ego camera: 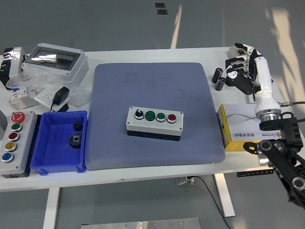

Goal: Pick up the button,place it on the desk,press the button,press the button

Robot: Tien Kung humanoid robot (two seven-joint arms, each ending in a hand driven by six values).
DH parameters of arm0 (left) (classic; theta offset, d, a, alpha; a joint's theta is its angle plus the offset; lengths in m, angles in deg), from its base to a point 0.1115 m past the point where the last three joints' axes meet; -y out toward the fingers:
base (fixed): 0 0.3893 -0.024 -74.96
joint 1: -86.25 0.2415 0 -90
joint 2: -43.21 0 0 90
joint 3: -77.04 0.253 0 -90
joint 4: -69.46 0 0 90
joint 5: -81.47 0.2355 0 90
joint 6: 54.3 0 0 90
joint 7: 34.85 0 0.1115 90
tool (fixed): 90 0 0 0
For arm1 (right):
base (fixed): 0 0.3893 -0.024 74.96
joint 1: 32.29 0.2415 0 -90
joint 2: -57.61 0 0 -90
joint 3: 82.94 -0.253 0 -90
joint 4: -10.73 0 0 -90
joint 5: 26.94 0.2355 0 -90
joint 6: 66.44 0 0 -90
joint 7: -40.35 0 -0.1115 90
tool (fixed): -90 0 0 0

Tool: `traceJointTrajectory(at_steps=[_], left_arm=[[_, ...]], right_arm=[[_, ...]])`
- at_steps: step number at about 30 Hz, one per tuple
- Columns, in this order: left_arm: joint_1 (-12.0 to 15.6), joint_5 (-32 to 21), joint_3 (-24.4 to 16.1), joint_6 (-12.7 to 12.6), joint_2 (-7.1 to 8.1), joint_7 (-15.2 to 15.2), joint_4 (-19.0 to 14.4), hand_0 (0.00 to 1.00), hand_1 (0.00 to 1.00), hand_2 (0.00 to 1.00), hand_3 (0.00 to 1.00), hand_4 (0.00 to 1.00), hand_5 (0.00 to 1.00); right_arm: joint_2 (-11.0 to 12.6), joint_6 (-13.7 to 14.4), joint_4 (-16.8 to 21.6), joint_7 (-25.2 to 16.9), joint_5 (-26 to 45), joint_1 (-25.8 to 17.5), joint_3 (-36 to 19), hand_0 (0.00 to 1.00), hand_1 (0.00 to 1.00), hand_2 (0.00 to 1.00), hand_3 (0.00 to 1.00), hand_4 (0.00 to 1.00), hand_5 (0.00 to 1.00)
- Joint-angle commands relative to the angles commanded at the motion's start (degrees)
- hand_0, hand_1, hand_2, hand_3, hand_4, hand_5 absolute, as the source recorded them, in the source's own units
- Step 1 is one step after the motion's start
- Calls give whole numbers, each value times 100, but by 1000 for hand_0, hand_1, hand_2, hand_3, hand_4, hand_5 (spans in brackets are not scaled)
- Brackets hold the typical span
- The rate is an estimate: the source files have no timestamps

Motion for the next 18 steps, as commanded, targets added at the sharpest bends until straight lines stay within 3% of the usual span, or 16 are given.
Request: traceJointTrajectory(at_steps=[18], left_arm=[[-34,-56,3,-25,-13,2,0,622,574,537,602,575,168]], right_arm=[[2,-23,83,-70,-37,53,-158,706,749,743,768,685,291]])
